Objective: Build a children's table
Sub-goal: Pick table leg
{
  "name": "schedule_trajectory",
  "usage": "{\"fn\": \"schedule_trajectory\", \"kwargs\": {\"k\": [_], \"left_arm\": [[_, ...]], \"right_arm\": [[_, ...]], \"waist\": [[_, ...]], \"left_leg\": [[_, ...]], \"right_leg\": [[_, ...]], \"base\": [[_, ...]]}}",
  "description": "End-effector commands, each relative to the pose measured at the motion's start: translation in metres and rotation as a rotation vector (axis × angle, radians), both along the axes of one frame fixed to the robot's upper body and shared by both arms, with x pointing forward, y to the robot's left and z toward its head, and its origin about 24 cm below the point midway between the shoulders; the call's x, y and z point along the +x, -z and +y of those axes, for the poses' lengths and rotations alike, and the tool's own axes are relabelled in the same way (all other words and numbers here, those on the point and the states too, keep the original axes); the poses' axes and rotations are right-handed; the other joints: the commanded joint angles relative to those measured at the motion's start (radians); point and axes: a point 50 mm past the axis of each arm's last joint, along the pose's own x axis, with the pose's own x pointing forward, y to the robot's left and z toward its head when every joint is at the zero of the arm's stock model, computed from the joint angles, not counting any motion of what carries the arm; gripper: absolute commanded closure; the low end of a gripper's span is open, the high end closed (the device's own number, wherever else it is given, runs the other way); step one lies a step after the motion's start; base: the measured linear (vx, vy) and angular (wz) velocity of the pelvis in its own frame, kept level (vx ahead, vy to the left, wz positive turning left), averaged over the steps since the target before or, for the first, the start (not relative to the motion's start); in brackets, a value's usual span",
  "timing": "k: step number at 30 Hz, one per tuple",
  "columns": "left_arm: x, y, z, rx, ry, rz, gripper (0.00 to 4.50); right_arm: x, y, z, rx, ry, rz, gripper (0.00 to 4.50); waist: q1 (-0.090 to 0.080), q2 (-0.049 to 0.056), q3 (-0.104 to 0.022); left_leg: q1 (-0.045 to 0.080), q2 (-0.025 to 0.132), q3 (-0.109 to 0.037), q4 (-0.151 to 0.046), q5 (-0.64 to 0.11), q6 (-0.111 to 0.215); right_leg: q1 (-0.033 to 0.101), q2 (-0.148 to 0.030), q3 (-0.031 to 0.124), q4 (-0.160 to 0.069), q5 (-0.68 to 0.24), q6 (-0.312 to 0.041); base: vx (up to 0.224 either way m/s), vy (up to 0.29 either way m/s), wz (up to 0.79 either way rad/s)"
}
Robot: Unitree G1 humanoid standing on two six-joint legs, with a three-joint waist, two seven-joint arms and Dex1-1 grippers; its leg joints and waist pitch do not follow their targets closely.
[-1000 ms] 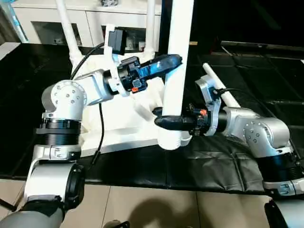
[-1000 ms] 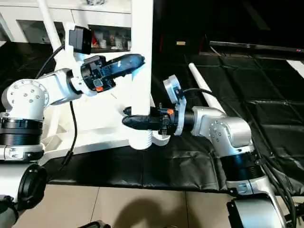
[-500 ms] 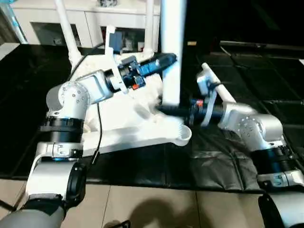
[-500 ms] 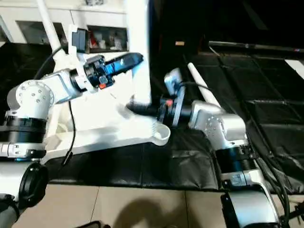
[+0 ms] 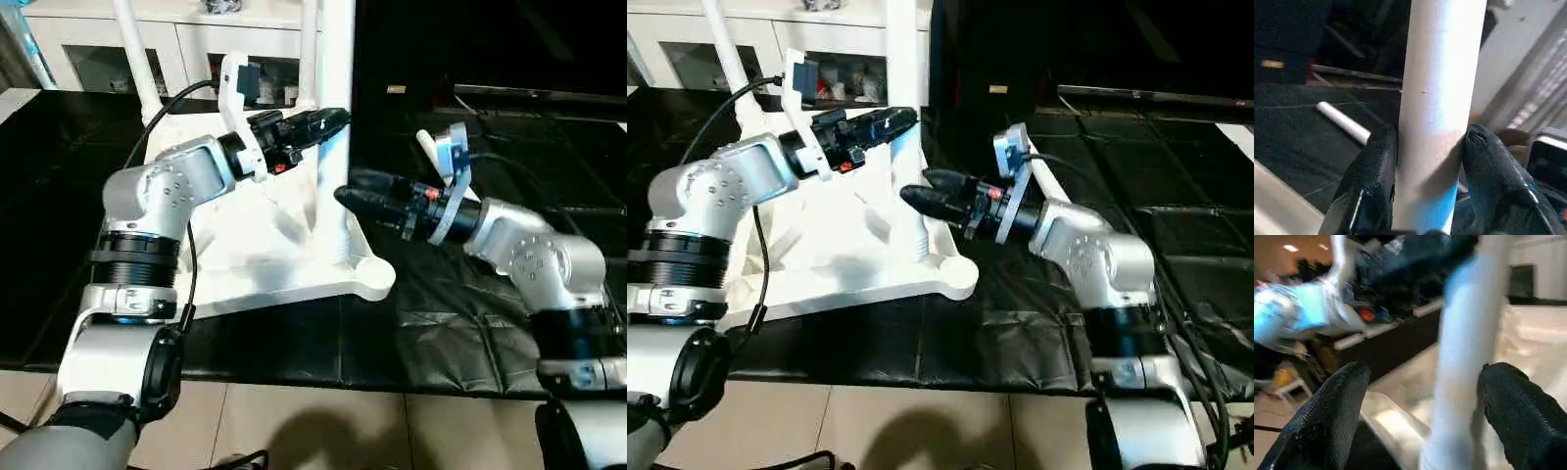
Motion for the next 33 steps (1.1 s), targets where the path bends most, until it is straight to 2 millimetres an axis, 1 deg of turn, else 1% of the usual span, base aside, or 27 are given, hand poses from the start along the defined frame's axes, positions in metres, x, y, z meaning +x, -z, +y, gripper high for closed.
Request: {"fn": "schedule_trajectory", "kwargs": {"k": [1,2,4,5,6,8,9,10,11,13,16,17,20,23,27,29,30,33], "left_arm": [[0.001,-0.015,-0.006,0.044,-0.009,-0.063,2.69],[0.001,-0.016,-0.007,0.044,-0.011,-0.063,2.69],[0.001,-0.018,-0.009,0.046,-0.020,-0.076,2.69],[0.000,-0.018,-0.010,0.044,-0.021,-0.079,2.69],[0.000,-0.019,-0.010,0.044,-0.023,-0.082,2.69],[-0.001,-0.019,-0.013,0.061,-0.024,-0.095,2.69],[-0.001,-0.019,-0.014,0.062,-0.025,-0.096,2.69],[-0.002,-0.018,-0.015,0.064,-0.024,-0.098,2.69],[-0.003,-0.019,-0.016,0.066,-0.021,-0.101,2.69],[-0.004,-0.019,-0.018,0.073,-0.017,-0.108,2.69],[-0.006,-0.020,-0.020,0.080,-0.001,-0.115,2.69],[-0.008,-0.020,-0.023,0.094,0.012,-0.122,2.69],[-0.010,-0.021,-0.025,0.106,0.022,-0.131,2.69],[-0.012,-0.022,-0.027,0.112,0.033,-0.138,2.69],[-0.014,-0.023,-0.030,0.121,0.050,-0.146,2.69],[-0.015,-0.023,-0.031,0.125,0.054,-0.149,2.69],[-0.015,-0.023,-0.031,0.127,0.056,-0.150,2.69],[-0.017,-0.023,-0.032,0.134,0.073,-0.152,2.70]], "right_arm": [[0.003,0.004,-0.003,-0.081,0.052,0.020,0.56],[0.004,0.004,-0.003,-0.087,0.060,0.022,0.56],[0.007,0.003,-0.005,-0.094,0.087,0.030,0.56],[0.008,0.003,-0.005,-0.091,0.091,0.029,0.56],[0.009,0.002,-0.004,-0.087,0.094,0.028,0.56],[0.010,0.000,-0.003,-0.068,0.098,0.018,0.56],[0.010,0.000,-0.003,-0.061,0.100,0.018,0.56],[0.011,0.001,-0.002,-0.058,0.107,0.020,0.56],[0.011,0.003,0.001,-0.071,0.112,0.026,0.56],[0.011,0.006,0.003,-0.086,0.098,0.040,0.56],[0.011,0.008,0.007,-0.091,0.076,0.059,0.56],[0.013,0.012,0.010,-0.118,0.073,0.069,0.56],[0.016,0.016,0.014,-0.153,0.094,0.084,0.56],[0.017,0.017,0.017,-0.153,0.100,0.089,0.56],[0.016,0.017,0.021,-0.152,0.077,0.087,0.56],[0.016,0.018,0.022,-0.156,0.073,0.087,0.56],[0.016,0.018,0.023,-0.156,0.072,0.088,0.56],[0.017,0.018,0.023,-0.153,0.072,0.089,0.56]], "waist": [[0.003,-0.004,-0.086],[0.004,-0.001,-0.086],[0.002,-0.006,-0.086],[0.003,-0.004,-0.086],[0.003,-0.004,-0.086],[0.003,-0.015,-0.087],[0.004,-0.012,-0.087],[0.004,-0.014,-0.086],[0.004,-0.013,-0.086],[0.004,-0.013,-0.086],[0.004,-0.014,-0.085],[0.003,-0.013,-0.084],[0.003,-0.012,-0.084],[0.003,-0.013,-0.084],[0.002,-0.012,-0.085],[0.002,-0.012,-0.084],[0.003,-0.015,-0.084],[0.003,-0.012,-0.084]], "left_leg": [[0.015,0.007,0.002,-0.060,-0.122,-0.004],[0.015,0.007,0.002,-0.060,-0.117,-0.005],[0.014,0.007,0.003,-0.059,-0.112,-0.001],[0.015,0.008,0.003,-0.059,-0.117,-0.001],[0.014,0.007,0.004,-0.058,-0.115,0.000],[0.012,0.009,0.004,-0.058,-0.097,0.011],[0.012,0.010,0.003,-0.058,-0.094,0.012],[0.012,0.009,0.005,-0.057,-0.093,0.017],[0.012,0.009,0.005,-0.057,-0.090,0.019],[0.012,0.008,0.005,-0.057,-0.092,0.019],[0.012,0.009,0.005,-0.058,-0.102,0.015],[0.012,0.009,0.005,-0.058,-0.102,0.013],[0.012,0.009,0.005,-0.059,-0.102,0.009],[0.013,0.009,0.005,-0.059,-0.101,0.005],[0.012,0.009,0.005,-0.058,-0.090,0.009],[0.012,0.008,0.006,-0.058,-0.097,0.011],[0.012,0.008,0.006,-0.059,-0.099,0.011],[0.012,0.008,0.005,-0.059,-0.101,0.007]], "right_leg": [[0.072,-0.050,0.035,-0.059,-0.137,-0.214],[0.071,-0.050,0.036,-0.058,-0.136,-0.213],[0.072,-0.050,0.036,-0.058,-0.126,-0.215],[0.071,-0.052,0.036,-0.059,-0.131,-0.218],[0.072,-0.052,0.036,-0.059,-0.130,-0.218],[0.073,-0.051,0.037,-0.054,-0.107,-0.220],[0.073,-0.052,0.036,-0.052,-0.103,-0.222],[0.071,-0.052,0.036,-0.054,-0.109,-0.222],[0.070,-0.053,0.037,-0.054,-0.112,-0.221],[0.071,-0.053,0.037,-0.055,-0.120,-0.220],[0.070,-0.054,0.037,-0.058,-0.140,-0.214],[0.069,-0.053,0.037,-0.057,-0.145,-0.210],[0.068,-0.053,0.037,-0.057,-0.151,-0.212],[0.068,-0.053,0.038,-0.057,-0.152,-0.204],[0.069,-0.051,0.038,-0.054,-0.122,-0.210],[0.069,-0.052,0.038,-0.056,-0.128,-0.211],[0.069,-0.052,0.038,-0.057,-0.135,-0.208],[0.069,-0.053,0.038,-0.057,-0.145,-0.204]], "base": [[0.000,0.000,0.00],[0.000,0.000,0.00],[0.000,0.000,0.00],[0.000,0.000,0.00],[0.000,0.000,0.00],[0.000,0.000,0.00],[0.000,0.000,0.00],[0.000,0.000,0.00],[0.000,0.000,0.00],[0.000,0.000,0.00],[0.000,0.000,0.00],[0.000,0.000,0.00],[0.000,0.000,0.00],[0.000,0.000,0.00],[0.000,0.000,0.00],[0.000,0.000,0.00],[0.000,0.000,0.00],[0.000,0.000,0.00]]}}
